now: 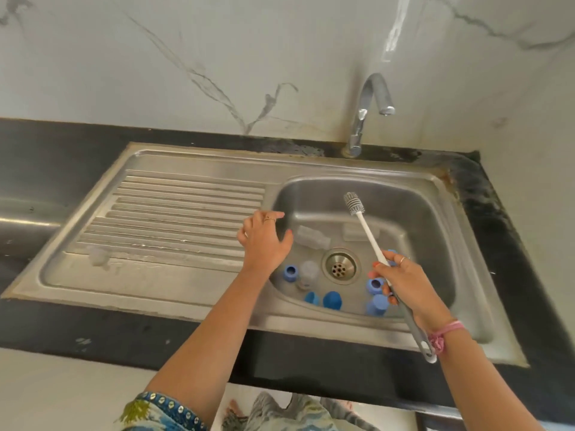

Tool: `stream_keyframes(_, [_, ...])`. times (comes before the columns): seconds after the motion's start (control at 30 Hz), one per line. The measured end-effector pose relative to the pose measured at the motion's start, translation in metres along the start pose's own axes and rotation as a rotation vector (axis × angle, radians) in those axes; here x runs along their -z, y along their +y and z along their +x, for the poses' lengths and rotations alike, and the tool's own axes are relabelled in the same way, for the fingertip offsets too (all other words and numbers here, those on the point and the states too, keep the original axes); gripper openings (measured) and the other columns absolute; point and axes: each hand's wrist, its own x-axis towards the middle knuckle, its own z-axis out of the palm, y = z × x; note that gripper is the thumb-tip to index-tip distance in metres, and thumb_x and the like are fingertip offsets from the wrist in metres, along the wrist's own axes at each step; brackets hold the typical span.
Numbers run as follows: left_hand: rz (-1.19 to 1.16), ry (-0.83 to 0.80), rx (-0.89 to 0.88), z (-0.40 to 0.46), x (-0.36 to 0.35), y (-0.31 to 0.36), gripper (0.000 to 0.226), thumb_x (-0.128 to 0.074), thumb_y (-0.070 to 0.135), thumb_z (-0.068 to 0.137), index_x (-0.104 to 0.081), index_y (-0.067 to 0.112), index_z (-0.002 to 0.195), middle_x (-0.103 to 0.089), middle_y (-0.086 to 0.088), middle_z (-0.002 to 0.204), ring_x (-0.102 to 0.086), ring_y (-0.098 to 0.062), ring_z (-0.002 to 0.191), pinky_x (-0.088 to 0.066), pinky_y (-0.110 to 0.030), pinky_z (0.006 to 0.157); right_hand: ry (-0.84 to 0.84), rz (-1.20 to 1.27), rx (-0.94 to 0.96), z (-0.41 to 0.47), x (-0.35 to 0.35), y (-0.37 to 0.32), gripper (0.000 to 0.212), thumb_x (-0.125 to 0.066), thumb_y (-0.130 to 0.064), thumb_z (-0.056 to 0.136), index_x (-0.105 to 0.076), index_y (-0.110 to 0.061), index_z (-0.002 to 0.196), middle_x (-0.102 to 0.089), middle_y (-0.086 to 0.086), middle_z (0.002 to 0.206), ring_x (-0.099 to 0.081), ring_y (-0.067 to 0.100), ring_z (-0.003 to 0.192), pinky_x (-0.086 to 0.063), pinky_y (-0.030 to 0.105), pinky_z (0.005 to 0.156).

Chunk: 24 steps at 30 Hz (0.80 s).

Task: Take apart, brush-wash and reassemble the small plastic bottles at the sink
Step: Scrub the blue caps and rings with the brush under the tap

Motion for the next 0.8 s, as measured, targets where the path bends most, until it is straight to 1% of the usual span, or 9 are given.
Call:
stream_keyframes(0.1, [0.027,-0.042,-0.033,-0.005,-0.028,0.027,0.04,-0.059,0.036,0.09,-0.054,0.03,0.129,-0.046,0.001,0.131,-0.034,-0.023,0.127,-0.022,-0.04,0.105,-0.03,-0.04,0.016,0.003,0.028,0.008,0.016,-0.054,-0.011,0.095,-0.059,-0.02,0.107,-0.069,0.007,0.081,-0.041,0.011,0.044,-0.034,0.023,0.041])
stream_keyframes(0.2, [0.045,-0.099,-0.04,-0.013,-0.049,0.045,0.04,-0.058,0.035,0.091,-0.053,0.031,0.13,-0.043,0.001,0.133,-0.031,-0.024,0.13,-0.02,-0.04,0.108,-0.061,-0.081,0.002,0.007,0.048,0.016,0.017,-0.053,-0.013,0.096,-0.059,-0.023,0.108,-0.071,0.009,0.084,-0.042,0.014,0.049,-0.035,0.024,0.044])
stream_keyframes(0.33, [0.088,-0.164,-0.036,-0.021,-0.062,0.057,0.039,-0.057,0.034,0.092,-0.053,0.03,0.13,-0.041,0.0,0.133,-0.031,-0.024,0.13,-0.021,-0.039,0.108,-0.104,-0.072,-0.015,0.012,0.064,0.022,0.021,-0.054,-0.013,0.095,-0.057,-0.024,0.112,-0.071,0.002,0.078,-0.043,0.016,0.052,-0.033,0.026,0.044])
stream_keyframes(0.47, [0.119,-0.21,-0.058,-0.015,-0.063,0.057,0.038,-0.058,0.03,0.092,-0.055,0.03,0.13,-0.042,-0.001,0.133,-0.034,-0.024,0.127,-0.028,-0.038,0.106,-0.13,-0.061,-0.032,0.017,0.072,0.024,0.022,-0.054,-0.013,0.096,-0.057,-0.022,0.116,-0.071,0.002,0.079,-0.043,0.014,0.05,-0.032,0.025,0.043])
stream_keyframes(0.57, [0.102,-0.232,-0.083,-0.008,-0.061,0.054,0.037,-0.06,0.025,0.091,-0.057,0.029,0.128,-0.044,0.0,0.131,-0.038,-0.024,0.124,-0.032,-0.036,0.102,-0.127,-0.037,-0.046,0.021,0.072,0.024,0.024,-0.053,-0.013,0.096,-0.058,-0.021,0.118,-0.071,0.006,0.082,-0.043,0.014,0.052,-0.032,0.025,0.043])
stream_keyframes(0.67, [0.084,-0.253,-0.056,0.003,-0.06,0.049,0.034,-0.06,0.024,0.092,-0.058,0.027,0.126,-0.044,-0.001,0.132,-0.04,-0.024,0.123,-0.032,-0.033,0.098,-0.143,-0.047,-0.065,0.024,0.072,0.024,0.025,-0.053,-0.014,0.096,-0.058,-0.021,0.119,-0.071,0.006,0.085,-0.043,0.014,0.052,-0.033,0.024,0.043])
stream_keyframes(0.73, [0.067,-0.261,-0.034,0.011,-0.061,0.044,0.033,-0.06,0.024,0.092,-0.059,0.026,0.125,-0.046,-0.002,0.133,-0.042,-0.025,0.123,-0.033,-0.035,0.098,-0.149,-0.056,-0.076,0.028,0.072,0.023,0.025,-0.054,-0.014,0.095,-0.058,-0.021,0.118,-0.071,0.003,0.083,-0.044,0.014,0.053,-0.033,0.025,0.044])
stream_keyframes(0.8, [0.06,-0.293,-0.026,0.019,-0.061,0.038,0.033,-0.06,0.023,0.092,-0.059,0.025,0.125,-0.046,-0.003,0.134,-0.043,-0.026,0.124,-0.034,-0.037,0.1,-0.14,-0.054,-0.082,0.033,0.071,0.021,0.025,-0.055,-0.015,0.095,-0.057,-0.021,0.119,-0.072,0.005,0.085,-0.045,0.014,0.054,-0.034,0.025,0.045])
